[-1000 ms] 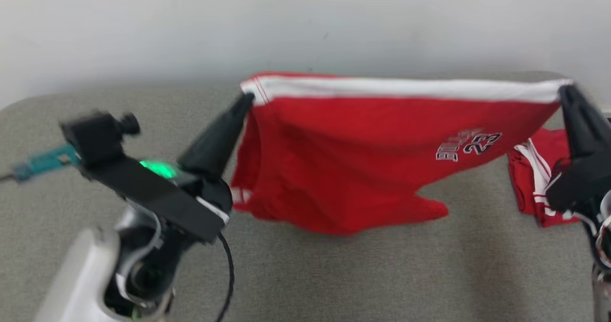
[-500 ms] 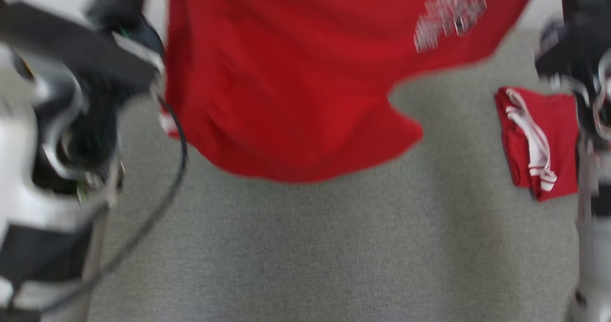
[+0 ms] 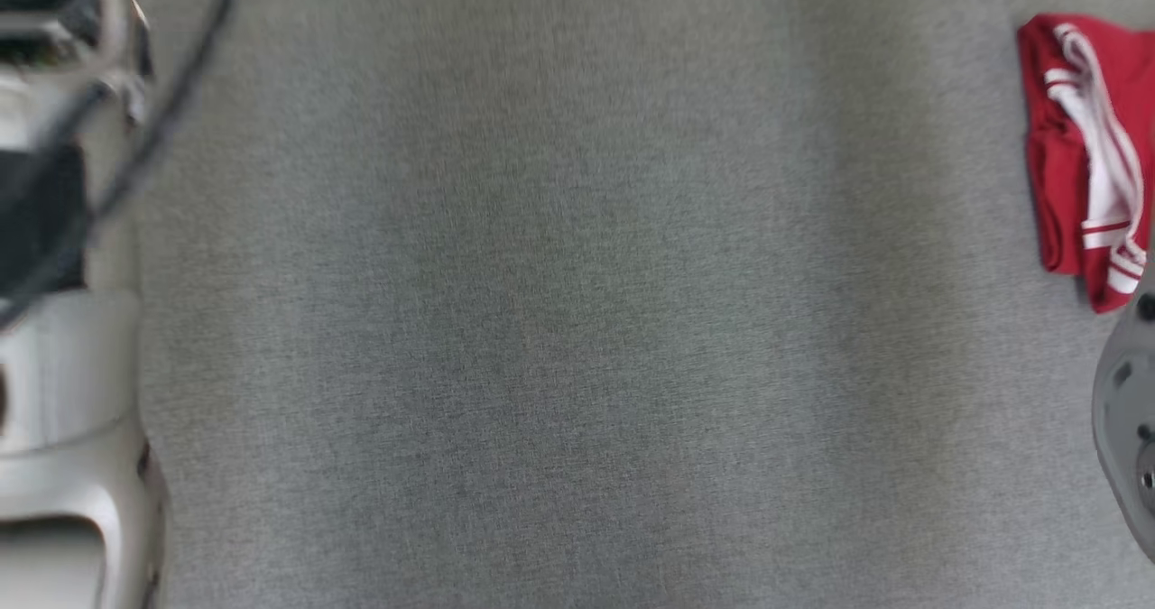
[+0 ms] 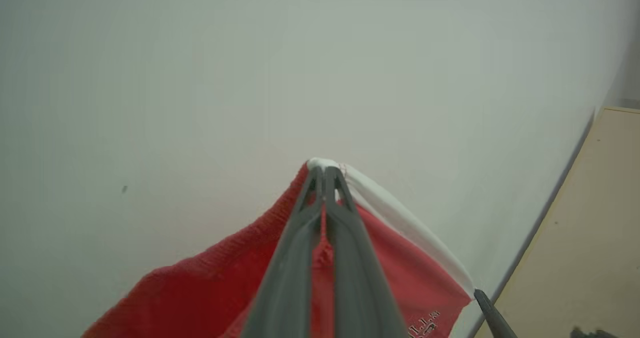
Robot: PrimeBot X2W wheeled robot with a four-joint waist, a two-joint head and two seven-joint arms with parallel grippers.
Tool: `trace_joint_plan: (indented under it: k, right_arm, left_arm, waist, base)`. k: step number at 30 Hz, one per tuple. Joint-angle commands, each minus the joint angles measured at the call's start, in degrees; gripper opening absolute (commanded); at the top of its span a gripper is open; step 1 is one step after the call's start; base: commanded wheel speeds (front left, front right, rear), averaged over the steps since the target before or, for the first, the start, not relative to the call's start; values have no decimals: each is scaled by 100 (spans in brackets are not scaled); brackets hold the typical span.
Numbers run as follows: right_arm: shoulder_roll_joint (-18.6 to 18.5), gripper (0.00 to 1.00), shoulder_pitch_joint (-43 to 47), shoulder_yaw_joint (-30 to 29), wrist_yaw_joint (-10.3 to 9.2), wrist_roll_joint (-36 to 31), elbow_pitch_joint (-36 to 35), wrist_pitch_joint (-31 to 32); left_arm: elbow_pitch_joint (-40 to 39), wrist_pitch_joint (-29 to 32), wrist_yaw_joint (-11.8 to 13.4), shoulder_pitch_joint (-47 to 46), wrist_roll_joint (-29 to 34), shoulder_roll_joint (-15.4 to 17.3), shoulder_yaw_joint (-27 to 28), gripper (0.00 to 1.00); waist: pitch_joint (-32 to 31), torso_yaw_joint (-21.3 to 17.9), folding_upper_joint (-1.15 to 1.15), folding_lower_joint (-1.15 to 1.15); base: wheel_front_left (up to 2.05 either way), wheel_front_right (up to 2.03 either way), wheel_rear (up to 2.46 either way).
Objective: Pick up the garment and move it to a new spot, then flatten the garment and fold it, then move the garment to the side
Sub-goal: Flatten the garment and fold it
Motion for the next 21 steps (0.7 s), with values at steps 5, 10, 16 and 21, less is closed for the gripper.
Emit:
trace_joint_plan:
  k: [5,10,16,21]
  right_arm:
    - [-351,0,1116,882,-18,725,444,741]
    - [-662,0,2433,1242,-17,1441,-252,1175]
    - [-949,0,4732,822,-17,2478,-1952,2126]
    - [-1076,0,6443,280,-17,2573,-3350,3156]
  left_arm:
    - [201,-224,-138,1331,-105,26,-445,0]
    - [125,-624,-155,2530,-65,-3,-1101,0]
    - [427,-1014,-139,4112,12,83,-1701,0]
    - [506,-1101,-140,5009,107,188,-2003,0]
  waist:
    - [-197,132,-2,-3]
    - [-594,273,-2,-3]
    - [-1298,300,-2,-3]
    - [-1823,346,-2,-3]
  base:
    - [0,0,0]
    - [0,0,0]
    - [0,0,0]
    - [0,0,0]
